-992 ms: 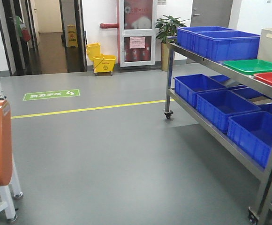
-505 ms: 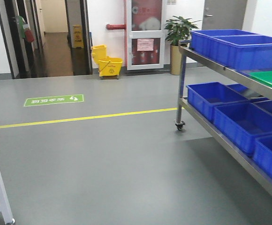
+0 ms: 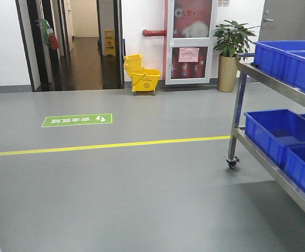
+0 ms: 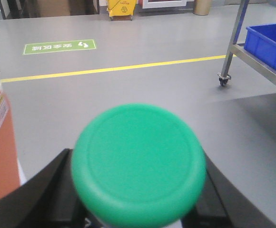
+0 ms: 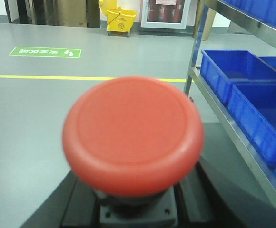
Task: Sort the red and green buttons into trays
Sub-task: 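Drive the base to the shelf with green and red trays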
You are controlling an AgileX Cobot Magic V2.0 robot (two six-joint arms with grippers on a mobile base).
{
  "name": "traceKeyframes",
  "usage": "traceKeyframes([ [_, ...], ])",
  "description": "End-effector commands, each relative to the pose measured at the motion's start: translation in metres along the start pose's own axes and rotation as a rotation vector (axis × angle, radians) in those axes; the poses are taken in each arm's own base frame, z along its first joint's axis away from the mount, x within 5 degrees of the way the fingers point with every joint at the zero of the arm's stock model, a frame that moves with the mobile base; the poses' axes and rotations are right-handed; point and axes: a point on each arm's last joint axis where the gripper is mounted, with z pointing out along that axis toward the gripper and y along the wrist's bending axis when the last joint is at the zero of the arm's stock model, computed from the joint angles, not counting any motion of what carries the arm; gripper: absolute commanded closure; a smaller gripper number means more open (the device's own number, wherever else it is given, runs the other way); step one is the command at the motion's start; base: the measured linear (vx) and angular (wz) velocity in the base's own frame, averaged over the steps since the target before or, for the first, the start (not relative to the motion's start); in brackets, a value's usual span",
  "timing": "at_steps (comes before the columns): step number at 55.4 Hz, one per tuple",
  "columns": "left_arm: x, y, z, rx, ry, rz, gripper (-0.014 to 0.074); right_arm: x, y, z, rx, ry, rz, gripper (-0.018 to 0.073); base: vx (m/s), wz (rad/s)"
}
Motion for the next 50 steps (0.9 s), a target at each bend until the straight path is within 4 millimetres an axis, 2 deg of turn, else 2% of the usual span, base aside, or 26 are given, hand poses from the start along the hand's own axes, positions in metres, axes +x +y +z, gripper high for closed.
traceKeyframes([
  [1, -0.0149, -0.0044, -0.0030, 0.043, -0.096, -0.005, 0.0598, -0.0164, 0.0006, -0.0010, -0.015, -0.100, -0.008, 0.0568, 0.68, 0.00],
  [19, -0.0149, -0.0044, -0.0030, 0.043, -0.096, -0.005, 0.0598, -0.0164, 0.0006, -0.0010, -0.015, -0.100, -0.008, 0.0568, 0.69, -0.13],
  [50, -0.0149, -0.0044, -0.0030, 0.043, -0.096, -0.005, 0.0598, -0.0164, 0.0006, -0.0010, -0.015, -0.100, -0.008, 0.0568, 0.63, -0.38],
])
